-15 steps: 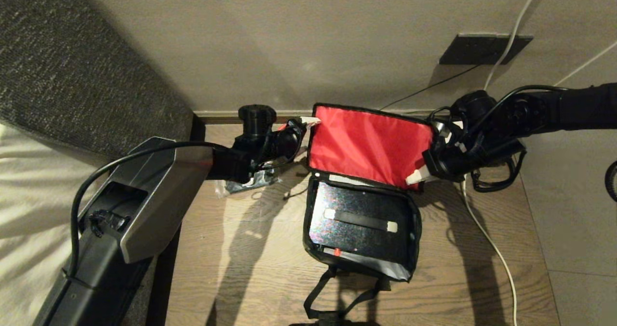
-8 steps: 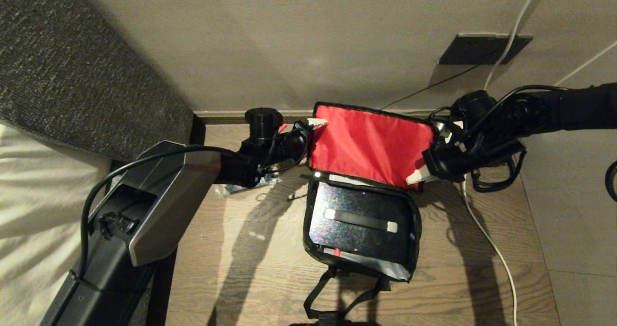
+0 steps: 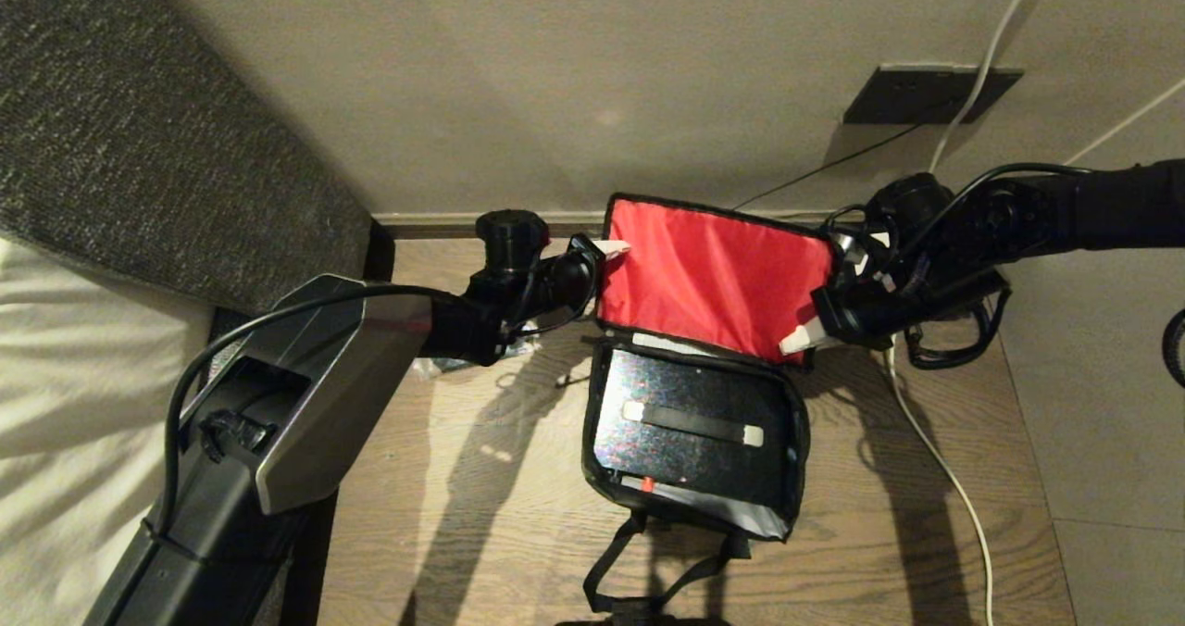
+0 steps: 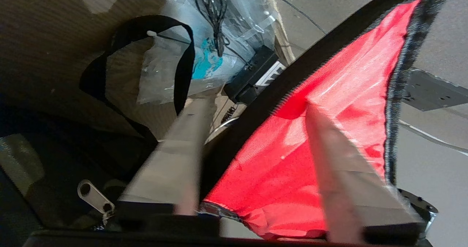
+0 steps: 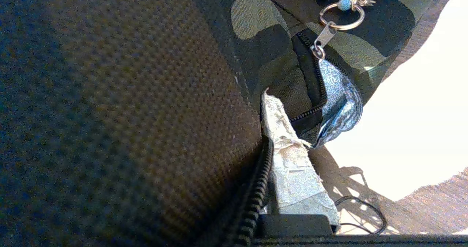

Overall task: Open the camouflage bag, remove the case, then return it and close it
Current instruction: Close the top of the storage box

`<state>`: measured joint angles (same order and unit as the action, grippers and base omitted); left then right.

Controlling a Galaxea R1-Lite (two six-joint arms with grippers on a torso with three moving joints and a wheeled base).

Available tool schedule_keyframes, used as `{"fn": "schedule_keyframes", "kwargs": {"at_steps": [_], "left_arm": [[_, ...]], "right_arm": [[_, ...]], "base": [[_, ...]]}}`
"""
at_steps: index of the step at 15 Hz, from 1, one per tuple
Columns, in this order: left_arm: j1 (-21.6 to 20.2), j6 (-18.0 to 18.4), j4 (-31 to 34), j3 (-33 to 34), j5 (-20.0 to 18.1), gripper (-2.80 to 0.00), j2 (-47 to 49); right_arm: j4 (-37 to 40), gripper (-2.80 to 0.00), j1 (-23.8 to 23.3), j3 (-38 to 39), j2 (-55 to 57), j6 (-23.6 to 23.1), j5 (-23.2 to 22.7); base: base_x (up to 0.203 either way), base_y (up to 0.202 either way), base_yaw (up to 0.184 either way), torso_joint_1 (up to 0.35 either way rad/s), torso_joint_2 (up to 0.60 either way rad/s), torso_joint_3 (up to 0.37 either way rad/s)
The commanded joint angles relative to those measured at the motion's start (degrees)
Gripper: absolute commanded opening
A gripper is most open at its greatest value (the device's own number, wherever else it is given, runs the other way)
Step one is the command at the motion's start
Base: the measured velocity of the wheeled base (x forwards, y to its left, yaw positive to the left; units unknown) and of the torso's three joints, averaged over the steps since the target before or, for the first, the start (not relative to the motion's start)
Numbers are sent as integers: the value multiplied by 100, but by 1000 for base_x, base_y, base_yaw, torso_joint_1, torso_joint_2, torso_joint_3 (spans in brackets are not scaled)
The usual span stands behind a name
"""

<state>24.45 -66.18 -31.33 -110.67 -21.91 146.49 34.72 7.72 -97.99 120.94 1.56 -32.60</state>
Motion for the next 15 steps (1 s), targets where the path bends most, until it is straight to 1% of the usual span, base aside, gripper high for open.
{"fn": "schedule_keyframes", "kwargs": {"at_steps": [1,7,13,15], "left_arm": [[33,-35,-44,1,-15,-280,28],[68,-35,-66,1,28,-280,-26],[68,-35,9,19,122,-280,-449],[77,-35,100,53,227,-280,-590]], "right_arm": [[9,-280,2,-1,-1,2,-27],[26,-280,-7,-2,-18,2,-19],[11,-280,-7,-48,17,-10,-12],[0,-280,-7,-89,84,-23,-10]], "base": [[0,0,0,0,0,0],[0,0,0,0,0,0],[0,0,0,0,0,0],[0,0,0,0,0,0]]}}
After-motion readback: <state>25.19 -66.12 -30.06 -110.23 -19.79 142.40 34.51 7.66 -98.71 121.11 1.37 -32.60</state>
